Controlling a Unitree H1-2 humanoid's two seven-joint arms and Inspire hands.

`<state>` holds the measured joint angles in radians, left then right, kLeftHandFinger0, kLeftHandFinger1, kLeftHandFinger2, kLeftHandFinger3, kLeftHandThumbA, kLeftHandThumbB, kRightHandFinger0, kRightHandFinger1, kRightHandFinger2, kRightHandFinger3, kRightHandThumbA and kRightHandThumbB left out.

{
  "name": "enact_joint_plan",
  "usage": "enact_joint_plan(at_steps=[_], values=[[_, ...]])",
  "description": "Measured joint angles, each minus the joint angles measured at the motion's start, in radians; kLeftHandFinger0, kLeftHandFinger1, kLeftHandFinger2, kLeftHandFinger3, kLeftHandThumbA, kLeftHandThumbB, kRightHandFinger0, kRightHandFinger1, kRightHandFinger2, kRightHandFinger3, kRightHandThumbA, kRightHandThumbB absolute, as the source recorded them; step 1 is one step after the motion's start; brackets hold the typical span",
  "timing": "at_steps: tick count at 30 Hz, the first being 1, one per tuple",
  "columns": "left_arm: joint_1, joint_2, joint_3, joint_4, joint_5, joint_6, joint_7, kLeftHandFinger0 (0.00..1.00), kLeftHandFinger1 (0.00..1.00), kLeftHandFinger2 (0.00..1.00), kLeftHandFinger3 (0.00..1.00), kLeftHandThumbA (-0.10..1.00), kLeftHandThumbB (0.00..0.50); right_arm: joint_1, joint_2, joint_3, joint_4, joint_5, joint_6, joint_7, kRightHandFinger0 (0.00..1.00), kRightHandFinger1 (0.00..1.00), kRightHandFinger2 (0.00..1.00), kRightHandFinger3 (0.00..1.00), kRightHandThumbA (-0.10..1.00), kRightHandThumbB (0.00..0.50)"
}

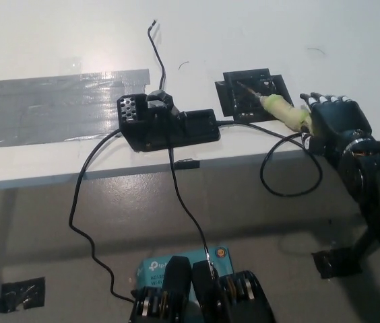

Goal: The robot uses its right hand to grab the soldering gun kept on the middle of the table and pulls it out of its base and keep it on the right side of the base

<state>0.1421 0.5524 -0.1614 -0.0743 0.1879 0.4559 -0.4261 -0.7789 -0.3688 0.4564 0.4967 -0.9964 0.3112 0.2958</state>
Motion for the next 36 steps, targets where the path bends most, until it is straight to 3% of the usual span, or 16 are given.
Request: enact_joint_plan(at_steps=[3,7,13,16,18,20,26,27,29,32,33,35,36], values=[[0.002,0.000,0.000,0.000,0.000,0.000,0.000,1.00,1.00,1.00,1.00,0.60,0.195,-0.002,-0.009,0.000,-0.019,0.000,0.016,0.030,1.00,1.00,1.00,1.00,1.00,0.497],[0.004,0.000,0.000,0.000,0.000,0.000,0.000,1.00,1.00,1.00,1.00,0.61,0.193,-0.005,-0.020,0.000,-0.046,0.000,0.034,0.057,1.00,1.00,1.00,1.00,1.00,0.500],[0.004,-0.003,0.001,0.001,0.000,0.000,0.000,1.00,0.99,1.00,1.00,0.54,0.151,-0.006,-0.043,-0.033,-0.126,0.007,0.058,0.090,1.00,1.00,1.00,1.00,1.00,0.500],[0.005,-0.008,0.002,0.001,0.000,0.000,0.000,1.00,1.00,1.00,1.00,0.53,0.152,-0.001,-0.073,-0.092,-0.227,0.028,0.069,0.116,1.00,1.00,1.00,1.00,1.00,0.419],[0.006,-0.010,0.002,0.001,0.000,0.000,0.000,1.00,1.00,1.00,1.00,0.53,0.151,0.009,-0.095,-0.136,-0.304,0.048,0.076,0.133,1.00,1.00,1.00,1.00,1.00,0.395],[0.008,-0.010,0.002,0.001,0.000,0.000,0.000,1.00,0.99,1.00,1.00,0.53,0.158,0.031,-0.115,-0.185,-0.388,0.076,0.084,0.154,1.00,1.00,1.00,1.00,1.00,0.403],[0.007,-0.011,0.002,0.006,-0.001,0.000,0.000,1.00,1.00,1.00,1.00,0.54,0.173,0.183,-0.134,-0.391,-0.631,0.148,0.101,0.214,1.00,1.00,1.00,1.00,1.00,0.251],[0.007,-0.011,0.002,0.007,-0.001,0.000,0.000,1.00,1.00,1.00,1.00,0.54,0.168,0.234,-0.134,-0.440,-0.675,0.162,0.102,0.228,1.00,1.00,1.00,1.00,0.94,0.147],[0.007,-0.012,0.002,0.008,-0.002,0.000,0.000,1.00,1.00,1.00,1.00,0.54,0.163,0.325,-0.132,-0.534,-0.745,0.185,0.104,0.249,1.00,1.00,1.00,1.00,0.91,0.167],[0.007,-0.013,0.002,0.009,-0.002,-0.001,0.000,1.00,1.00,1.00,1.00,0.52,0.167,0.458,-0.115,-0.664,-0.810,0.214,0.108,0.268,1.00,1.00,1.00,1.00,0.73,0.135],[0.007,-0.013,0.002,0.009,-0.002,-0.001,0.000,1.00,1.00,1.00,1.00,0.53,0.160,0.487,-0.105,-0.695,-0.819,0.225,0.110,0.269,1.00,1.00,1.00,1.00,0.73,0.126],[0.007,-0.013,0.003,0.010,-0.002,0.000,0.000,1.00,1.00,1.00,1.00,0.54,0.164,0.589,-0.061,-0.801,-0.843,0.263,0.114,0.268,1.00,1.00,1.00,1.00,0.60,0.066],[0.007,-0.013,0.003,0.011,-0.002,0.000,0.000,1.00,1.00,1.00,1.00,0.54,0.176,0.630,-0.037,-0.845,-0.848,0.282,0.117,0.266,1.00,1.00,1.00,1.00,0.46,0.064]])
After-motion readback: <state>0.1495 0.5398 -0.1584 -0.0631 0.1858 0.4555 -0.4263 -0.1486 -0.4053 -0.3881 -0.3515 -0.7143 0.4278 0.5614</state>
